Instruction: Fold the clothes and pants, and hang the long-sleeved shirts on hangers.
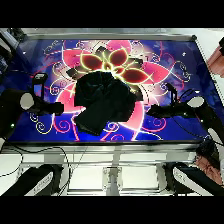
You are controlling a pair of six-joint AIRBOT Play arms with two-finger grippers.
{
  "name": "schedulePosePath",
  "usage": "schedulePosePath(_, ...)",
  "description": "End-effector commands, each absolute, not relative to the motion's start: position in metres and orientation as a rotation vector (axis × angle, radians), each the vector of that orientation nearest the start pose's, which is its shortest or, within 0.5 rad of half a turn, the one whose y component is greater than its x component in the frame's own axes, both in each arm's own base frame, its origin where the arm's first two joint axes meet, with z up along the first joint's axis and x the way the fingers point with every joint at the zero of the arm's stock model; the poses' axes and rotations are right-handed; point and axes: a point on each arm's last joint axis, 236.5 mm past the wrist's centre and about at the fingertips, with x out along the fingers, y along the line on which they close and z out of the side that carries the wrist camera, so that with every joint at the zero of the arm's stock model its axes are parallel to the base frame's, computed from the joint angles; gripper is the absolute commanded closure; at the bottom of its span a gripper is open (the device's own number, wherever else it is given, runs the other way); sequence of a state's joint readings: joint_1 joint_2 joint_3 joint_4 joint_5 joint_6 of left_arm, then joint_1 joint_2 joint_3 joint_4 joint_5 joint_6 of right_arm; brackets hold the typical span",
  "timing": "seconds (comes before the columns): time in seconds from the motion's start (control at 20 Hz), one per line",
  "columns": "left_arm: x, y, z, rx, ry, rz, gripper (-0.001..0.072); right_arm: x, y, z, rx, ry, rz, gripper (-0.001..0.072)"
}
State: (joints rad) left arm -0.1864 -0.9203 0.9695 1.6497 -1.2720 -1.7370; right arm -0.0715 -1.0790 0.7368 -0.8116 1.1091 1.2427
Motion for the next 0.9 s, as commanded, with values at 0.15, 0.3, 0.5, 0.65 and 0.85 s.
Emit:
schedulePosePath(0.15, 0.298, -0.038, 0.054, 0.034, 1.214, -0.009, 0.0184, 0.305, 0.129, -0.004, 0.612, 1.262, 0.439, 0.0693)
schedulePosePath(0.3, 0.298, -0.038, 0.054, 0.034, 1.214, -0.009, 0.0183, 0.305, 0.129, -0.005, 0.612, 1.262, 0.439, 0.0693)
schedulePosePath(0.5, 0.298, -0.038, 0.054, 0.034, 1.214, -0.009, 0.0184, 0.31, 0.124, -0.006, 0.596, 1.245, 0.421, 0.0693)
schedulePosePath(0.65, 0.298, -0.038, 0.054, 0.034, 1.214, -0.009, 0.0183, 0.318, 0.12, -0.007, 0.59, 1.214, 0.399, 0.0693)
schedulePosePath(0.85, 0.313, -0.041, 0.057, 0.024, 1.156, -0.017, 0.0184, 0.322, 0.117, -0.007, 0.584, 1.196, 0.384, 0.0693)
